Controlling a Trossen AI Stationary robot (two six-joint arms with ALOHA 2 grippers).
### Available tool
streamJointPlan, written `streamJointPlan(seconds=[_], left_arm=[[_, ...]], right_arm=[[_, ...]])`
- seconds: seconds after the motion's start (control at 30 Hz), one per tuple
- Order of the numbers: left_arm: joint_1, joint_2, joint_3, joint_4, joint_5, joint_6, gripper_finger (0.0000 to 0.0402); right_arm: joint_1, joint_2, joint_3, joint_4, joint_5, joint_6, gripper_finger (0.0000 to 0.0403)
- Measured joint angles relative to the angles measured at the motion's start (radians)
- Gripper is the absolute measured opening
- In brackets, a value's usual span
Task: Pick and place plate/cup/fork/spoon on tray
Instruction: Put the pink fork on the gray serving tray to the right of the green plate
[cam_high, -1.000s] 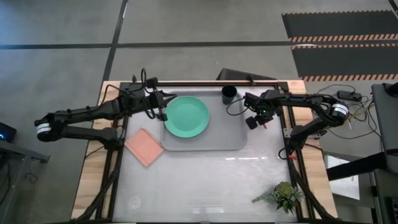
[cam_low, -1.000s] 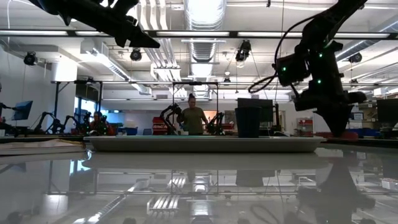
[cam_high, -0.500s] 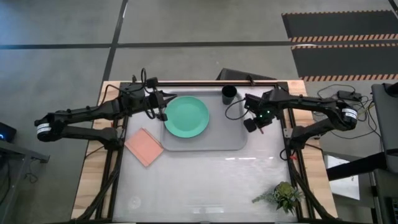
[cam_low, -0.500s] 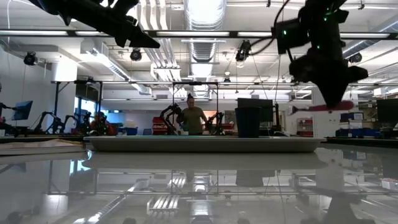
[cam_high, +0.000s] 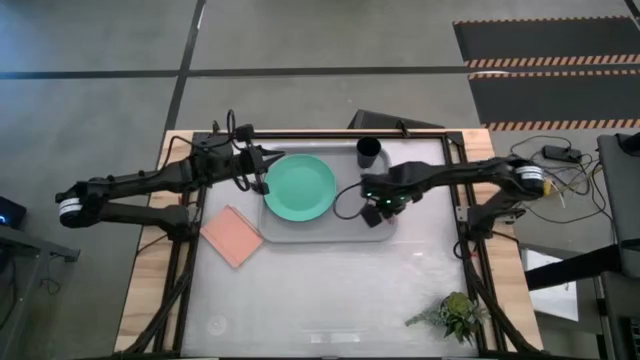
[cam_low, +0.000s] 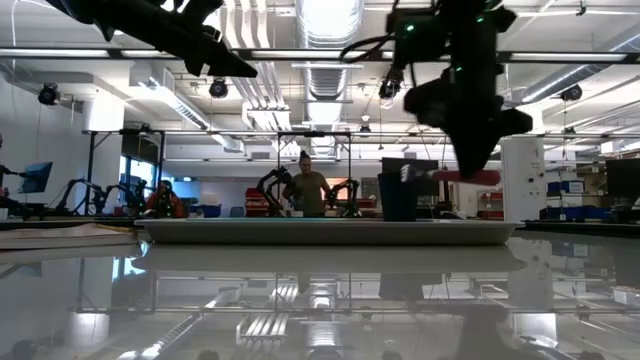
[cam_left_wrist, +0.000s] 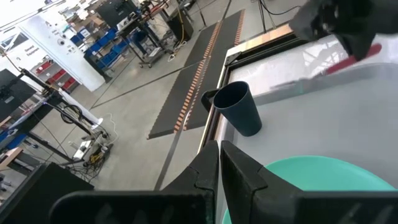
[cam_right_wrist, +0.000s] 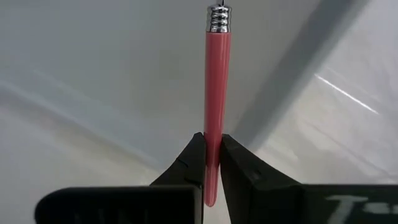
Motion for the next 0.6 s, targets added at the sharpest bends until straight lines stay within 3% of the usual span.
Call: streamJointPlan(seconds=[0.33,0.6], left_arm=[[0.000,0.000,0.000,-0.002,0.000,0.000,0.0000],[0.000,0.000,-0.001,-0.002,0.000,-0.001,0.0000]], right_arm=[[-0.003,0.304,0.242,-0.209,0.113,-0.061,0.0018],[-0.003,0.417,0.315,-0.257,0.150,-0.077,0.0018]])
